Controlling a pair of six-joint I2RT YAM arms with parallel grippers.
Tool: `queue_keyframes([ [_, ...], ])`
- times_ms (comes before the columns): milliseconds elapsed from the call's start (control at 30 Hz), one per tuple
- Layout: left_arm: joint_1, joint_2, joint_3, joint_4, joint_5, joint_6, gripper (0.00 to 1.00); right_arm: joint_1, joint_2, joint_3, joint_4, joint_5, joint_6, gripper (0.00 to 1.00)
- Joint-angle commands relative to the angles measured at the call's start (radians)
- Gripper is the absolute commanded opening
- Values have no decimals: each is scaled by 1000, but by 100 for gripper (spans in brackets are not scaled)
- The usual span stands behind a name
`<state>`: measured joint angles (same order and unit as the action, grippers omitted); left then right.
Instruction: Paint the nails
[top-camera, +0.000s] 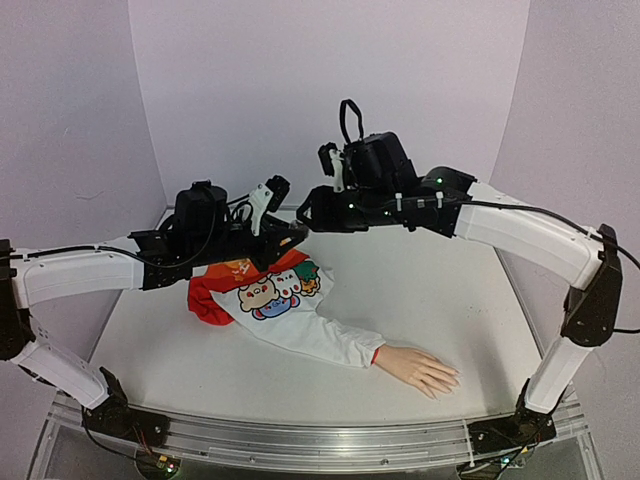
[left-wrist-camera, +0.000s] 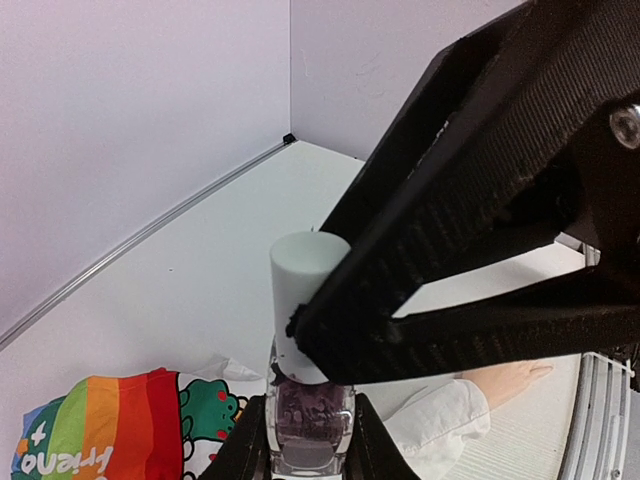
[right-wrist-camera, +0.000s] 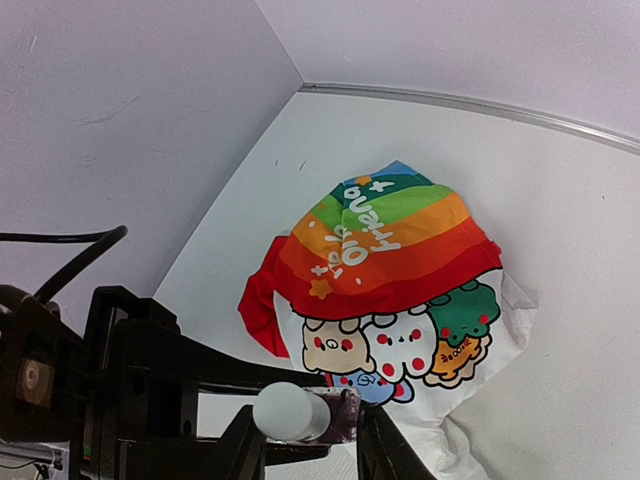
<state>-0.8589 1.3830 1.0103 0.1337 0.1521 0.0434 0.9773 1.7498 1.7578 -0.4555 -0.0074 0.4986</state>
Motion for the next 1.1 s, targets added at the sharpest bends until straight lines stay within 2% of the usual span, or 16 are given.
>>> queue_keyframes([
  [0,0,-1,24,69,4,-21,0,1,30,57,-20,17,-26,32],
  [67,-1,-2,24,68,18,-22,0,2,35,69,-20,-18,-43,30],
  [200,0,-14,21,63,59,-23,0,2,30,67,-20,-46,-95,14],
  [300,0,-43,8,60,156,-15,0,1,15,52,-20,-114,-175,3],
  [400,1,-94,-15,54,385,15,0,0,-28,8,-18,-290,-323,0],
  [567,13,-127,7,17,849,-16,0,0,-144,-144,-21,-851,-653,0],
  [633,26,-101,47,-20,995,-61,0,-1,-181,-195,-25,-927,-705,0],
  [700,33,-79,77,-67,1052,-72,0,-6,-186,-202,-48,-928,-702,0],
  [800,33,-89,59,-103,916,-18,0,-12,-198,-204,-58,-835,-668,6],
  [900,33,-112,31,-105,630,25,0,-15,-224,-215,-40,-637,-602,38],
  [967,32,-126,11,-83,459,38,0,-15,-237,-224,-7,-489,-525,49],
  [1000,33,-132,3,-76,398,53,0,-15,-241,-229,13,-408,-474,59],
  [1067,32,-137,-9,-56,284,66,0,-15,-234,-226,35,-274,-382,65],
])
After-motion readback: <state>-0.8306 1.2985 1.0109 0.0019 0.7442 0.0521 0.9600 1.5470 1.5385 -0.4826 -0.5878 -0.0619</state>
